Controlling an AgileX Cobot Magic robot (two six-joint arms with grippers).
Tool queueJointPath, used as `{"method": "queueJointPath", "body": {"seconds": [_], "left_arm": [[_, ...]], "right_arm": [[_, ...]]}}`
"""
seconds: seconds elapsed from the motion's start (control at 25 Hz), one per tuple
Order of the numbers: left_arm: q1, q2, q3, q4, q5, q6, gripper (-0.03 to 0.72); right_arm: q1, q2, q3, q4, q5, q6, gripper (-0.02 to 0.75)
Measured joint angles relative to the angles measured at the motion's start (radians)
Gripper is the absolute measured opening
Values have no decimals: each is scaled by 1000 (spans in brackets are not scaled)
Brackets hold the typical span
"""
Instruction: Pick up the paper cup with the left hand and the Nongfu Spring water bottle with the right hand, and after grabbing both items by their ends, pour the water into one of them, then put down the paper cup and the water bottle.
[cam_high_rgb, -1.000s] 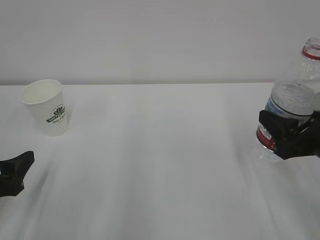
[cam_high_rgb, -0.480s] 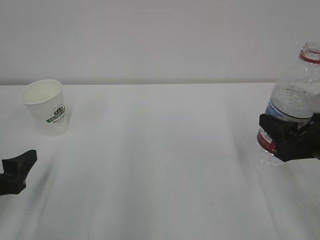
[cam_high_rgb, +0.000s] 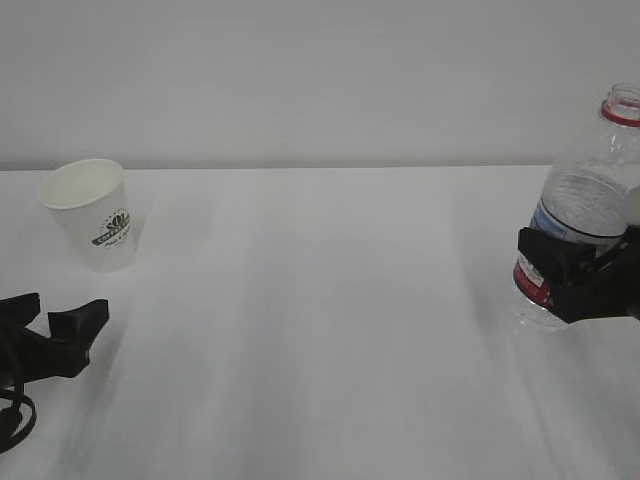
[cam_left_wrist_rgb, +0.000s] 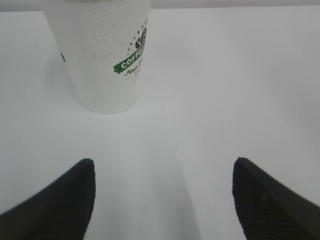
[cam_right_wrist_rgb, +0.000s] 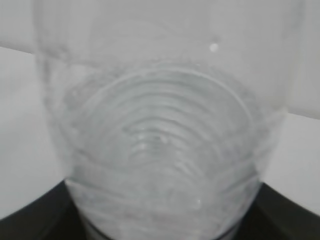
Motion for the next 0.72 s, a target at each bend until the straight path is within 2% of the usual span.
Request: {"method": "queueJointPath", "body": {"seconds": [0.12,0.24,0.44,0.56,0.72], "left_arm": [[51,13,-6,55,0,-3,631],[167,15,-10,157,0,-32,631],[375,30,-70,411,0,-121,629],[433,60,-124,538,0,-163,627],[443,103,-170,596,0,-177,626]], "right_arm": [[0,0,0,0,0,0,504],[0,0,0,-1,0,0,504],[0,0,0,-1,0,0,504],[0,0,0,-1,0,2,504],[0,0,0,-1,0,2,504]]}}
